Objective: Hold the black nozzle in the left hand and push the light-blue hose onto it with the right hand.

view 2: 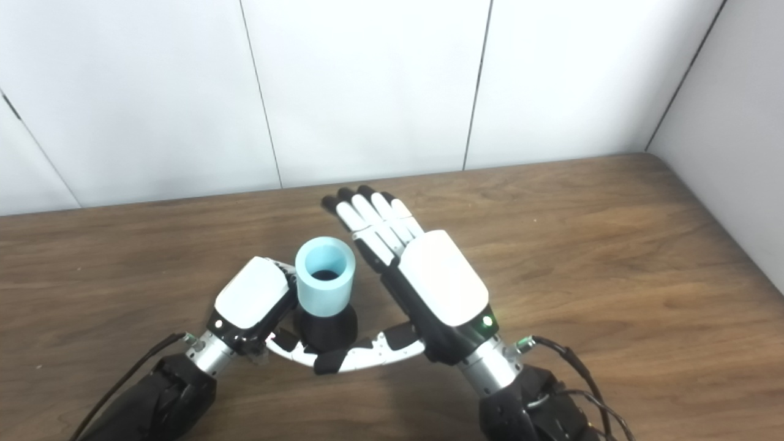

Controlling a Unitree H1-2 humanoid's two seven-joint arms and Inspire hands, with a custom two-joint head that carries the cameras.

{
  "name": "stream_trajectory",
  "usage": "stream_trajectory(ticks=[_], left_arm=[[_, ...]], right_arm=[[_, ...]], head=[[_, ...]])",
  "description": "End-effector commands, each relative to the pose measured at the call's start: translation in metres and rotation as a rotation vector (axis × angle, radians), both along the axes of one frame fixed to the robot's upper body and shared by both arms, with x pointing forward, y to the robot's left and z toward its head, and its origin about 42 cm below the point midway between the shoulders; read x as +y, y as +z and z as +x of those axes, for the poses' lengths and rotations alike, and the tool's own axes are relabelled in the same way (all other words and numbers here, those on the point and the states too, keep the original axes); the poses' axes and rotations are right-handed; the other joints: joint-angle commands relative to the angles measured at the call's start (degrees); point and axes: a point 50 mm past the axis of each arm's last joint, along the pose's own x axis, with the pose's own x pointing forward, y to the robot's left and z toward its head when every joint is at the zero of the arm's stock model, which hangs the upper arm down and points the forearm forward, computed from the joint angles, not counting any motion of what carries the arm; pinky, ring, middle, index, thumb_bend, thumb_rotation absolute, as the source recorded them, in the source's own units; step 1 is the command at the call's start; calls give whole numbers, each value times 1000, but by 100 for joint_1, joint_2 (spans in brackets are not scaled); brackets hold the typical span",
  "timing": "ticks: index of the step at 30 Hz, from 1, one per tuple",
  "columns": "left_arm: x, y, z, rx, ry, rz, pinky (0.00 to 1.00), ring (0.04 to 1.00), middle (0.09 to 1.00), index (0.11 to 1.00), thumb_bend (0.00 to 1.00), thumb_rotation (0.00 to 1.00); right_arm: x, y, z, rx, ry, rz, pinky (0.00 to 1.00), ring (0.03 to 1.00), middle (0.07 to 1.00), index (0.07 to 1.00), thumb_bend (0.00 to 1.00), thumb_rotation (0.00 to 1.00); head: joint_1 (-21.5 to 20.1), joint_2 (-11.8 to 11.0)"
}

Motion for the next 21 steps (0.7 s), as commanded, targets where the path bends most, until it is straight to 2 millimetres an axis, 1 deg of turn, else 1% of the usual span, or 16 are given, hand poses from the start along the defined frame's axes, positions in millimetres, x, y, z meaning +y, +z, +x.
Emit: stream_trajectory(ticks=[1, 4, 8, 9, 10, 12, 13, 15, 18, 19, 20, 21], left_arm=[[-17, -121, -107, 381, 1, 62, 191, 240, 472, 482, 524, 0], [-17, -121, -107, 380, 2, 65, 191, 243, 472, 482, 524, 0], [-17, -121, -107, 380, 4, 68, 179, 233, 471, 480, 525, 0], [-17, -121, -106, 381, 5, 71, 180, 234, 428, 488, 520, 0], [-17, -121, -106, 381, 6, 73, 182, 236, 407, 493, 517, 0], [-17, -121, -106, 379, 3, 68, 187, 242, 423, 493, 519, 0], [-17, -121, -106, 377, 2, 66, 196, 250, 399, 503, 515, 0], [-17, -121, -106, 377, 5, 65, 213, 266, 396, 510, 514, 0], [-16, -120, -107, 377, 7, 65, 207, 258, 389, 510, 513, 0], [-16, -120, -107, 376, 6, 65, 207, 260, 389, 511, 513, 0], [-16, -120, -107, 375, 5, 66, 205, 257, 438, 494, 520, 0], [-16, -121, -107, 375, 3, 64, 203, 255, 455, 489, 522, 0]], right_arm=[[5, 31, -6, -171, 55, -9, 1000, 1000, 974, 947, 852, 886], [5, 33, -5, -173, 60, -19, 1000, 1000, 973, 944, 842, 888], [6, 31, -3, -199, 54, -56, 1000, 1000, 949, 927, 836, 903], [7, 30, -3, -203, 52, -71, 1000, 1000, 943, 922, 831, 896], [7, 30, -3, -206, 50, -81, 1000, 1000, 939, 918, 824, 891], [6, 24, 1, -208, 36, -140, 1000, 1000, 931, 907, 798, 869], [6, 22, 2, -208, 29, -160, 1000, 1000, 924, 898, 789, 857], [4, 13, 5, -203, 2, -210, 1000, 1000, 914, 891, 783, 858], [4, 7, 7, -192, -17, -242, 1000, 1000, 910, 893, 779, 851], [4, 6, 7, -187, -20, -245, 1000, 1000, 906, 890, 780, 828], [4, 4, 7, -182, -24, -249, 1000, 1000, 904, 887, 783, 810], [4, 3, 8, -177, -26, -252, 1000, 1000, 904, 887, 783, 804]], head=[[-7, 6], [-11, 10], [-10, 4], [-15, 2], [-15, 2], [3, 2], [3, 2], [-3, 5], [-4, 14], [-5, 17], [-5, 19], [-4, 23]])
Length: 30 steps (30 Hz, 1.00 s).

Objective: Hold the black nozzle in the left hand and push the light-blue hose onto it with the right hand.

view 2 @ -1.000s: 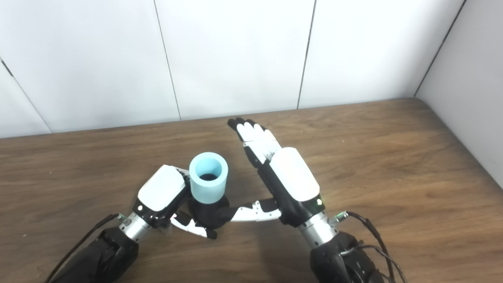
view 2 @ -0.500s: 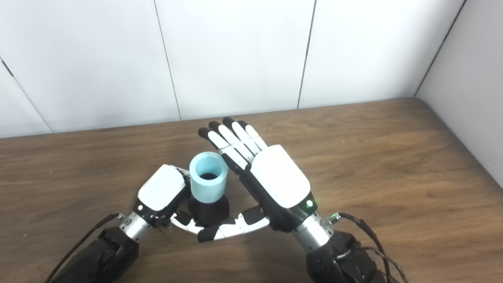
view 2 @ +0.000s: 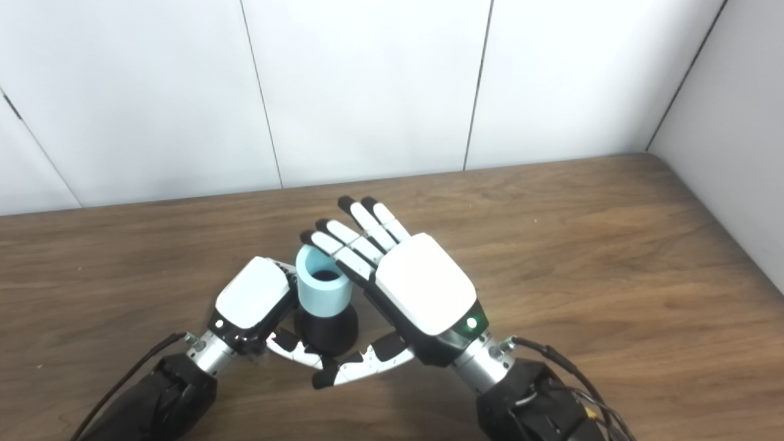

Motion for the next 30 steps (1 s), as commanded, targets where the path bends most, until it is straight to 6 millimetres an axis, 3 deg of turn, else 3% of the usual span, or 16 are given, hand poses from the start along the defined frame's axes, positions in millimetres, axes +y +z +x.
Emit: stream_trajectory(ticks=[1, 4, 5, 7, 14, 17, 23, 25, 30], left_arm=[[-15, -120, -108, 374, 2, 62, 198, 250, 463, 486, 523, 0], [-15, -121, -108, 372, 0, 64, 213, 264, 407, 508, 515, 0], [-15, -120, -108, 371, 1, 65, 209, 259, 439, 496, 519, 0], [-16, -120, -108, 369, 1, 67, 208, 260, 400, 508, 515, 0], [-16, -119, -109, 376, 3, 72, 213, 265, 393, 514, 513, 0], [-16, -118, -109, 373, 2, 66, 191, 240, 465, 484, 523, 0], [-16, -118, -108, 377, 3, 66, 206, 262, 401, 511, 515, 0], [-16, -118, -109, 378, 4, 66, 196, 249, 457, 488, 522, 0], [-16, -118, -109, 380, 4, 73, 181, 232, 471, 482, 525, 0]], right_arm=[[3, 13, -1, -108, 31, 4, 1000, 1000, 903, 882, 786, 797], [3, 9, 0, -80, 32, 1, 1000, 1000, 898, 862, 789, 783], [3, 8, -1, -63, 30, -3, 1000, 1000, 901, 863, 790, 786], [3, 5, -1, -42, 28, -11, 1000, 1000, 908, 868, 794, 794], [4, -11, -1, 46, 3, -65, 1000, 1000, 924, 891, 816, 780], [4, -15, -1, 64, 3, -82, 1000, 1000, 923, 885, 825, 773], [5, -19, -2, 63, 7, -106, 1000, 1000, 924, 884, 816, 778], [5, -20, -2, 64, 1, -124, 1000, 1000, 929, 893, 792, 799], [7, -26, -2, 80, -19, -181, 1000, 1000, 937, 889, 758, 819]], head=[[0, 11], [12, 20], [13, 26], [11, 29], [24, 53], [26, 51], [29, 43], [29, 44], [47, 65]])
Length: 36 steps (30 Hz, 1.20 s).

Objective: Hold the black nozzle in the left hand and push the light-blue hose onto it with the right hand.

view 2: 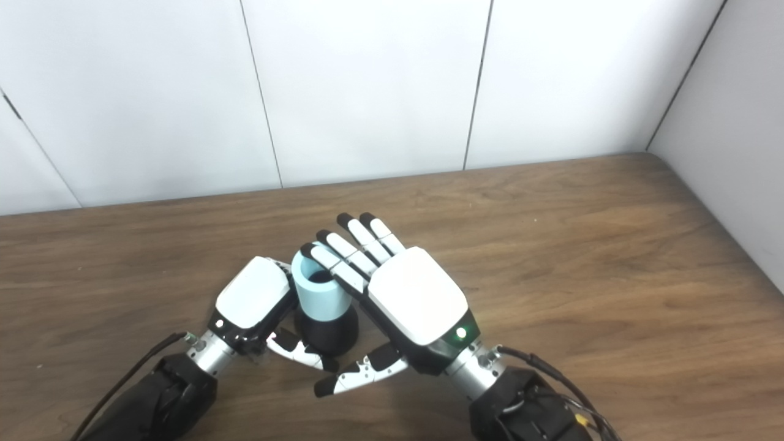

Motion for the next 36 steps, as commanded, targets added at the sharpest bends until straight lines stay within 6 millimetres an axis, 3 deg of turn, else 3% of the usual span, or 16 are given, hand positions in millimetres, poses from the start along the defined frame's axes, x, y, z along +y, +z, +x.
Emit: stream_trajectory(ticks=[1, 10, 13, 17, 20, 21, 24, 28, 36], left_arm=[[-16, -117, -109, 379, 4, 69, 180, 231, 471, 482, 525, 0], [-17, -116, -109, 361, 4, 62, 151, 199, 471, 477, 525, 0], [-17, -116, -109, 372, 2, 69, 153, 206, 391, 485, 516, 0], [-17, -116, -109, 371, 4, 71, 182, 239, 386, 500, 515, 0], [-17, -115, -109, 372, 6, 62, 187, 244, 454, 487, 522, 0], [-17, -115, -109, 371, 7, 60, 188, 244, 422, 498, 518, 0], [-16, -115, -108, 370, 11, 57, 183, 237, 466, 483, 523, 0], [-16, -115, -108, 364, 10, 59, 164, 220, 471, 479, 524, 0], [-15, -116, -108, 366, 9, 59, 169, 225, 471, 480, 524, 0]], right_arm=[[0, -14, 0, 64, -7, -118, 1000, 1000, 937, 888, 755, 822], [2, -18, -4, 81, 37, -120, 1000, 1000, 907, 871, 742, 783], [2, -21, -6, 92, 52, -116, 1000, 994, 896, 857, 740, 777], [2, -25, -9, 98, 75, -96, 1000, 957, 861, 818, 743, 768], [1, -28, -12, 85, 97, -63, 946, 915, 816, 772, 742, 730], [1, -30, -13, 78, 104, -45, 926, 902, 799, 757, 739, 715], [0, -35, -14, 41, 124, 11, 849, 841, 734, 694, 731, 672], [-2, -40, -13, 4, 138, 47, 808, 792, 685, 644, 692, 694], [-3, -46, -14, 57, 104, -43, 903, 838, 727, 692, 673, 763]], head=[[-8, 9], [-15, 41], [-18, 49], [-26, 69], [-26, 82], [-27, 82], [-32, 87], [-41, 90], [-45, 102]])
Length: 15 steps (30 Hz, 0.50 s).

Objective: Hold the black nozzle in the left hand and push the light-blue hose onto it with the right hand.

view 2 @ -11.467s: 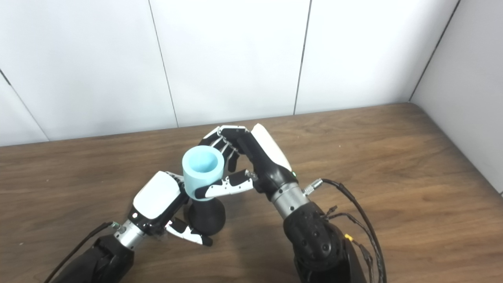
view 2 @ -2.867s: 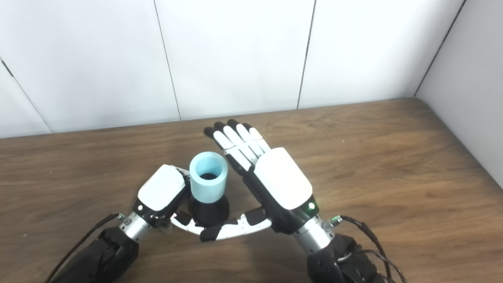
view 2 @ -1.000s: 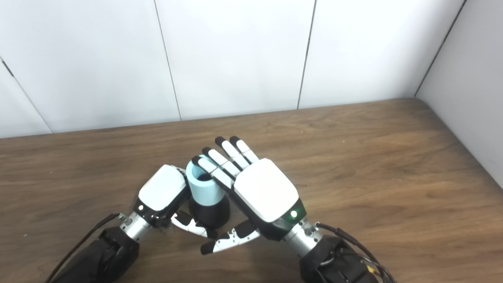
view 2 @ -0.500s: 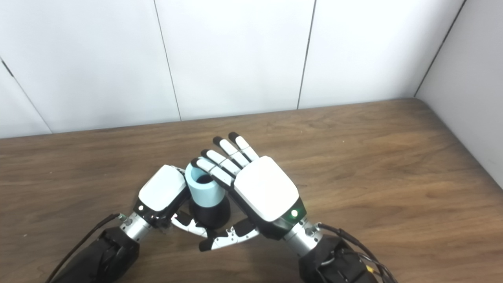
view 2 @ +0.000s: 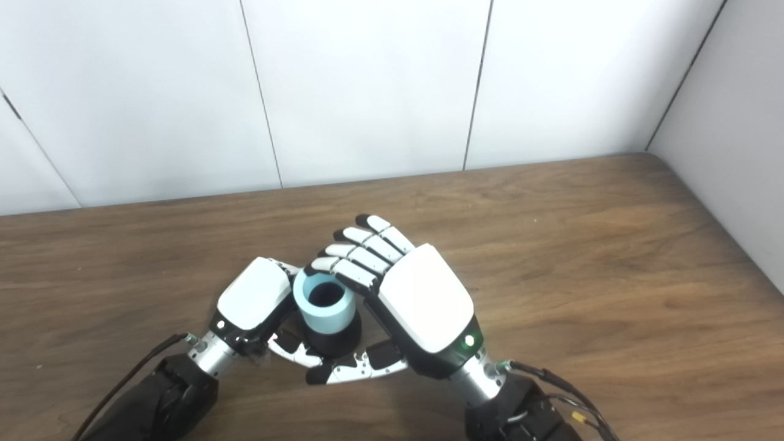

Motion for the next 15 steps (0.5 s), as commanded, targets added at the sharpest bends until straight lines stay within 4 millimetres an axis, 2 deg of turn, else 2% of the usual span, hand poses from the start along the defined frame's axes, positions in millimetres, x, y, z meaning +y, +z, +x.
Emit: stream_trajectory(ticks=[1, 4, 8, 15], left_arm=[[-15, -117, -108, 374, 4, 63, 167, 222, 428, 488, 519, 0], [-14, -116, -108, 373, 4, 68, 167, 223, 386, 494, 515, 0], [-14, -116, -108, 369, 0, 66, 168, 224, 462, 481, 524, 0], [-14, -115, -108, 366, 0, 72, 166, 223, 471, 480, 525, 0]], right_arm=[[-4, -37, -10, 199, 19, -243, 902, 838, 728, 694, 675, 756], [-3, -37, -10, 228, -3, -286, 927, 867, 768, 732, 682, 768], [-2, -35, -11, 277, -28, -350, 979, 913, 824, 786, 700, 778], [0, -30, -10, 351, -84, -462, 1000, 979, 894, 854, 741, 820]], head=[[1, 5], [-3, 5], [4, 3], [7, -10]])
